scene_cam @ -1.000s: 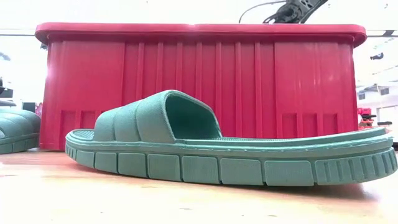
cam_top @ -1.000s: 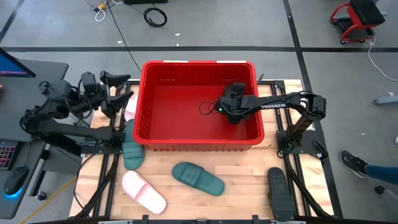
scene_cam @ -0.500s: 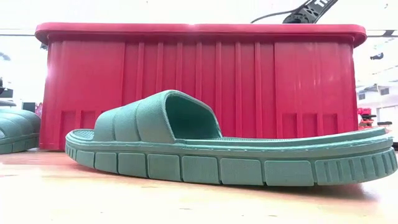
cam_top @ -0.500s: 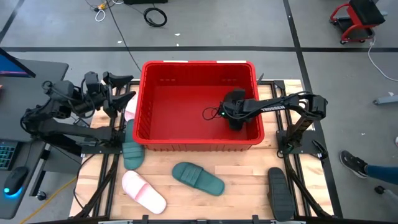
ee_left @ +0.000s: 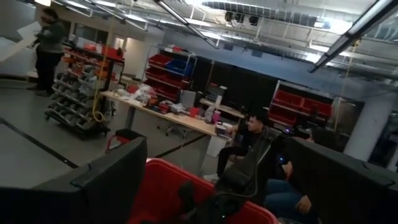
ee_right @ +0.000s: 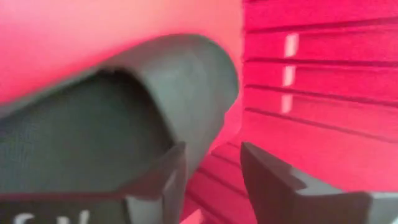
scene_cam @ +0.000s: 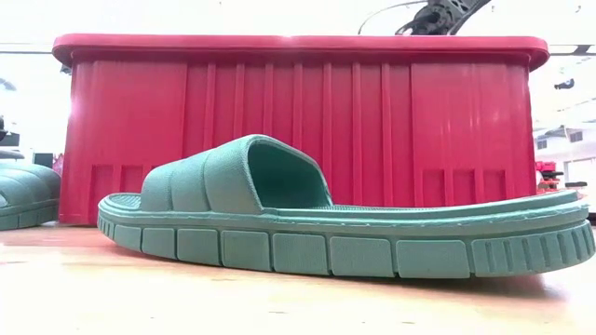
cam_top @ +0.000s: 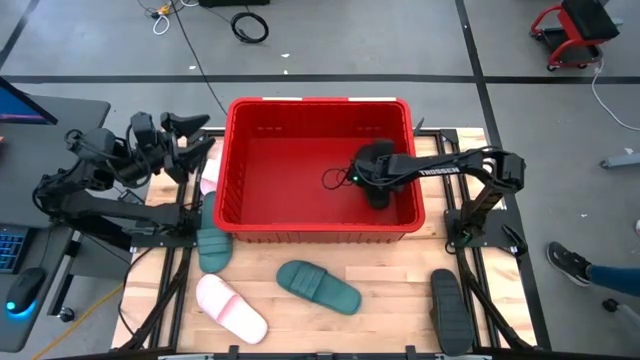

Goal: Pick and place slides into bin
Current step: Put the left black slide into the red bin, then put the right green slide into the red bin

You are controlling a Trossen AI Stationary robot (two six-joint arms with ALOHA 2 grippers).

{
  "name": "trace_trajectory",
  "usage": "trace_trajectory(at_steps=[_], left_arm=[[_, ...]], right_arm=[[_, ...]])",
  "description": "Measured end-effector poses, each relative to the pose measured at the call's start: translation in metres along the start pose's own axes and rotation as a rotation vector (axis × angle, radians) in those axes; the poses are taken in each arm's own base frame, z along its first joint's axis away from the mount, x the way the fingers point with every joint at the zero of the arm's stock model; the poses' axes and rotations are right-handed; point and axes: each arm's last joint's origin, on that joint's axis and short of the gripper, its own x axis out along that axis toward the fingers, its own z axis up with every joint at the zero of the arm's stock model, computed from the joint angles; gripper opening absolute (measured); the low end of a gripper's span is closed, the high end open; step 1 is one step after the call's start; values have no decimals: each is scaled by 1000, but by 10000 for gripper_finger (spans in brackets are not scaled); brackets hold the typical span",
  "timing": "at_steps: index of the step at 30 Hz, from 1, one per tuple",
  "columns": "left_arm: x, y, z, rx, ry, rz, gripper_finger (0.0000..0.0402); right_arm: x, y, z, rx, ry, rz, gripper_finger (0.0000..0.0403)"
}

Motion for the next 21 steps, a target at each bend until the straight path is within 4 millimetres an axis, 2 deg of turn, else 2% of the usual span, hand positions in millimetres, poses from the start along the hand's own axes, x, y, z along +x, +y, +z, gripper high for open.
trace_trajectory(at_steps=[7, 12, 16, 21], left_arm=[[0, 0, 0, 0, -1, 5, 396], [0, 0, 0, -13, 0, 5, 396], [0, 0, 0, -15, 5, -3, 396], [0, -1, -1, -11, 16, -36, 396]], right_arm=[[-21, -23, 15, 27, -25, -7, 204], [-46, -45, 27, 58, -51, -12, 221], [-84, -66, 40, 172, -124, -24, 225], [-148, -85, 52, 380, -293, -12, 221]])
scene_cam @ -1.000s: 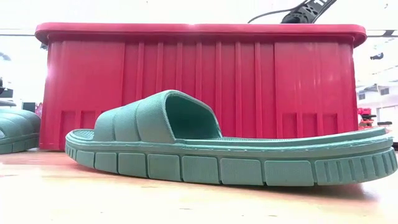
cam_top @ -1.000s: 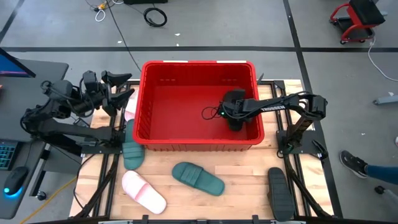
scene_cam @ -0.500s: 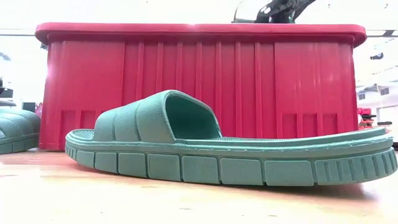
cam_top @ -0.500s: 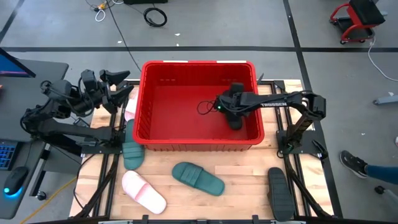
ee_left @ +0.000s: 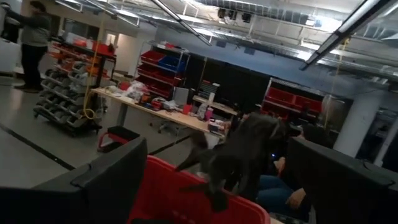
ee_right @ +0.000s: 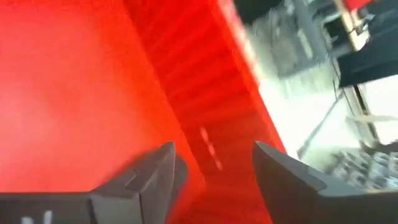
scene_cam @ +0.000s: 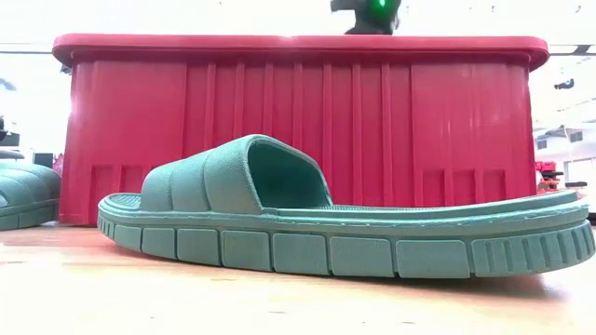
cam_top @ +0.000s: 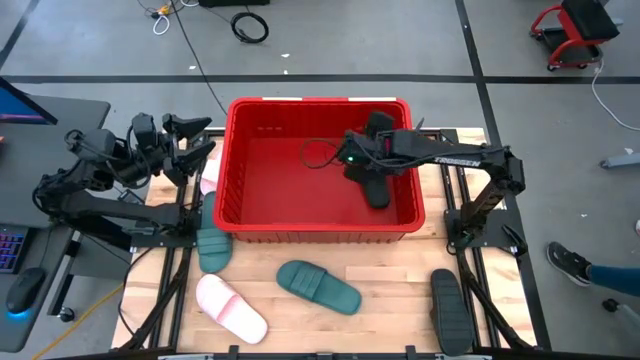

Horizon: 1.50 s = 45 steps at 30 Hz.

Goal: Pick and place slides into bin
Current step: Put the right green slide into the red bin

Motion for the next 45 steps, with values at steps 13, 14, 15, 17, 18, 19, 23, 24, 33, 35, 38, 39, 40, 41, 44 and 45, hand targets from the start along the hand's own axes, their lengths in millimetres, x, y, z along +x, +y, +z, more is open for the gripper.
trace_trajectory(at_steps=[13, 14, 15, 17, 18, 19, 23, 24, 33, 35, 38, 39, 40, 41, 44, 45], left_arm=[[0, 2, -6, 27, 55, 14, 396], [0, 2, -7, 32, 66, 17, 396], [0, 2, -8, 35, 73, 19, 396], [0, 2, -9, 43, 85, 21, 396], [0, 3, -9, 49, 89, 22, 396], [-1, 3, -9, 52, 91, 22, 396], [-1, 3, -11, 61, 107, 26, 396], [-1, 3, -11, 53, 108, 27, 396], [-1, 4, -15, 30, 156, 14, 396], [-1, 4, -17, 26, 177, 12, 396], [0, 4, -20, 10, 207, 1, 396], [0, 3, -21, -7, 213, -6, 396], [0, 3, -21, -31, 213, -8, 396], [0, 3, -21, -50, 215, -9, 396], [0, 2, -21, -96, 230, -36, 396], [1, 1, -22, -107, 238, -45, 396]], right_arm=[[-151, 28, 22, 582, -340, 399, 190], [-162, 35, 21, 596, -351, 473, 186], [-174, 42, 19, 606, -363, 543, 182], [-194, 58, 13, 640, -377, 651, 172], [-203, 67, 10, 664, -379, 694, 168], [-212, 75, 7, 688, -377, 736, 163], [-234, 119, -7, 766, -315, 854, 147], [-239, 132, -11, 793, -287, 882, 143], [-241, 228, -51, 997, -17, 893, 128], [-232, 245, -57, 1023, 28, 848, 129], [-212, 255, -57, 1049, 205, 805, 133], [-205, 256, -56, 1054, 270, 787, 135], [-198, 257, -55, 1067, 311, 763, 137], [-192, 261, -54, 1093, 318, 739, 140], [-178, 278, -52, 1199, 288, 697, 155], [-174, 284, -52, 1227, 306, 695, 163]])
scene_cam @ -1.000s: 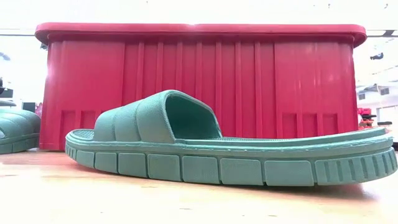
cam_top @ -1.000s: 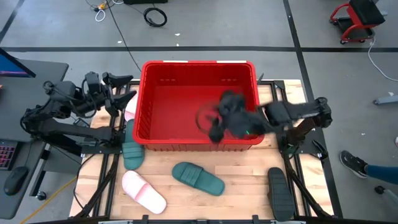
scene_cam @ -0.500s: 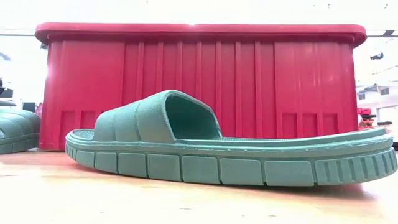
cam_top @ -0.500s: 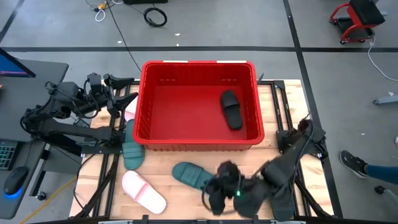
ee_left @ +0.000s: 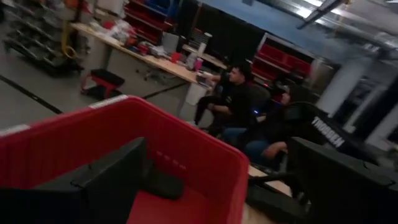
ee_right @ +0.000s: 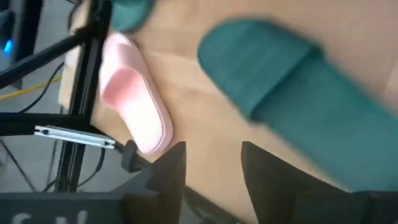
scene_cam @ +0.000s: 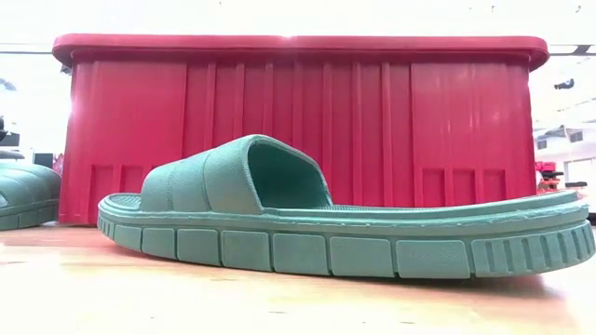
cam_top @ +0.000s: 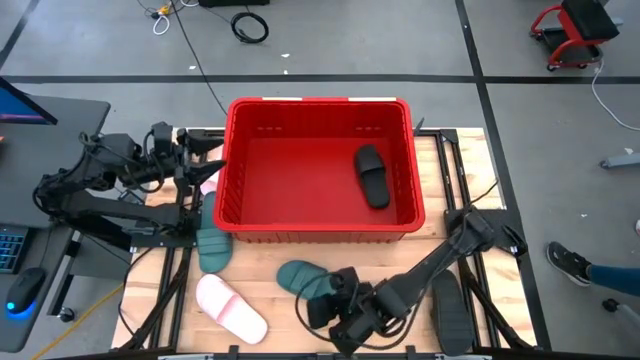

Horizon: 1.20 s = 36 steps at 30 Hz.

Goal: Pick and place slides into bin
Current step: Put the right green slide into the red bin

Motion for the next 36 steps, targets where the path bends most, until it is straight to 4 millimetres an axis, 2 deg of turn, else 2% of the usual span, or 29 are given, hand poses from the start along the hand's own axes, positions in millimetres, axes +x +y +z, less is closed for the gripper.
trace_trajectory(at_steps=[4, 7, 10, 15, 25, 30, 36], left_arm=[[0, -1, -1, -33, 33, -54, 396], [0, -2, -2, -43, 44, -74, 396], [0, -2, -2, -46, 52, -71, 396], [-2, 0, -5, -39, 78, -58, 396], [-3, 3, -11, -27, 143, -26, 396], [-3, 2, -11, -33, 156, -68, 396], [-5, 1, -11, -54, 168, -100, 396]], right_arm=[[28, 1, -10, 134, 59, 3, 199], [48, -3, -14, 181, 29, -10, 227], [65, -6, -13, 248, 6, -37, 248], [88, -13, -3, 253, -33, -101, 263], [114, -22, 29, 266, -64, -215, 242], [135, -24, 28, 292, -38, -202, 222], [131, -15, 33, 269, -43, -135, 192]])
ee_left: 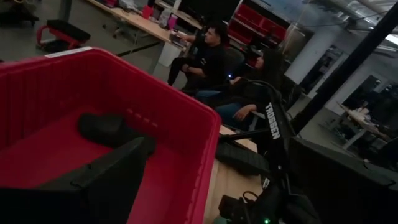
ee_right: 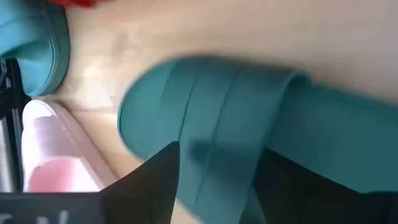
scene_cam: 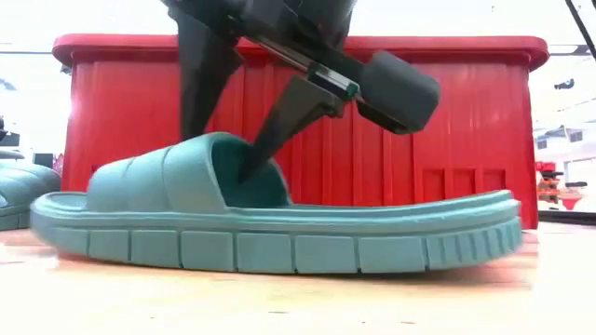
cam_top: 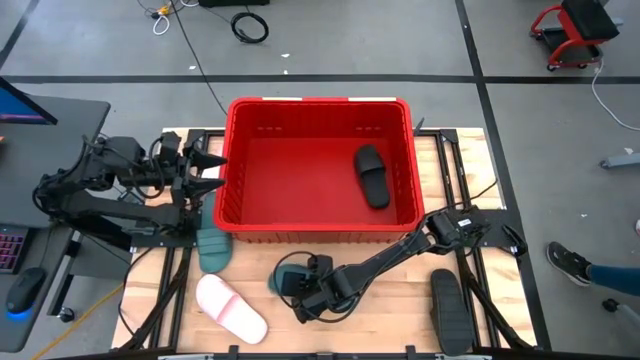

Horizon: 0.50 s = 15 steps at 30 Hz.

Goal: Pick and place slides into bin
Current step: Put the right green slide into the red bin

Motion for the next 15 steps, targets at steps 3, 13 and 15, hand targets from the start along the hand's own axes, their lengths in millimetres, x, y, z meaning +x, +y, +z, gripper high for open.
trace_trajectory(at_steps=[3, 13, 15], left_arm=[[-2, 0, 0, 1, -5, -3, 396], [-2, 0, 0, 10, -6, -3, 396], [-2, 0, 0, 10, -6, -3, 396]], right_arm=[[1, 1, 3, -10, -8, -1, 167], [2, 3, 5, -96, -8, 5, 31], [-5, 6, 5, -134, 1, 18, 13]])
